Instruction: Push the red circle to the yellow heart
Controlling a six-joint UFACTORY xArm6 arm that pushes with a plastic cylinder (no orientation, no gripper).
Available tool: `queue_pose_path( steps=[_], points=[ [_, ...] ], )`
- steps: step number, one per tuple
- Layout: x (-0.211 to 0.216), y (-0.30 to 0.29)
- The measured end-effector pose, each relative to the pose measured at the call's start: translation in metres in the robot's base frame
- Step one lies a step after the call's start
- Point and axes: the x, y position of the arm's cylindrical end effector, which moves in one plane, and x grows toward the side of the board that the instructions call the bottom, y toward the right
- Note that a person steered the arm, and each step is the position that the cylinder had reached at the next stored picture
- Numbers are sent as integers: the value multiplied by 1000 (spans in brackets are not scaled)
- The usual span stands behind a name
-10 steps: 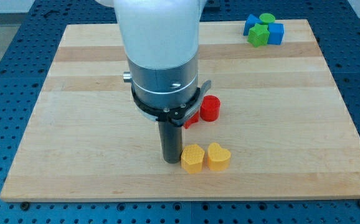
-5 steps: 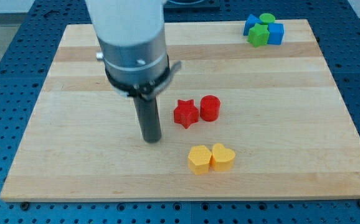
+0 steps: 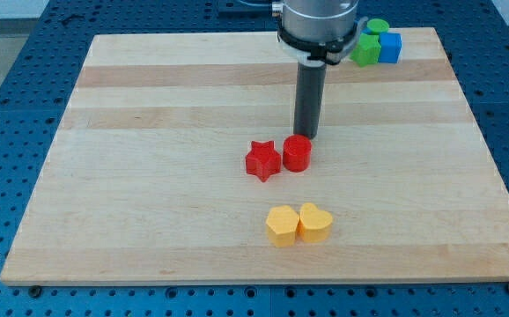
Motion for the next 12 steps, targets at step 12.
queue_pose_path(
  steps=[12],
  points=[
    [60,-55]
  ],
)
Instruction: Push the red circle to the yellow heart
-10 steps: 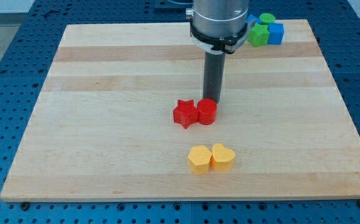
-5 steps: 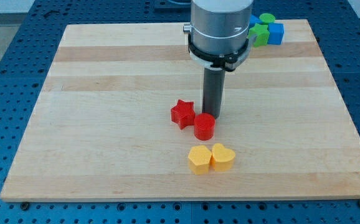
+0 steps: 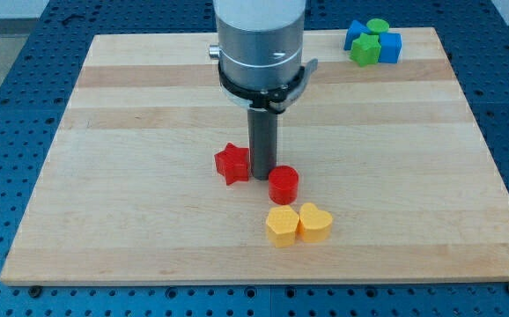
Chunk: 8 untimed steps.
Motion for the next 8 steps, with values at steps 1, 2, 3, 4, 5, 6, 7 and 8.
queue_pose_path(
  steps=[1,2,3,4,5,6,7,8],
  points=[
    [3,7],
    [4,16],
    [7,21],
    [10,22],
    [12,22],
    [12,22],
    [1,23],
    [-45,21]
  ],
)
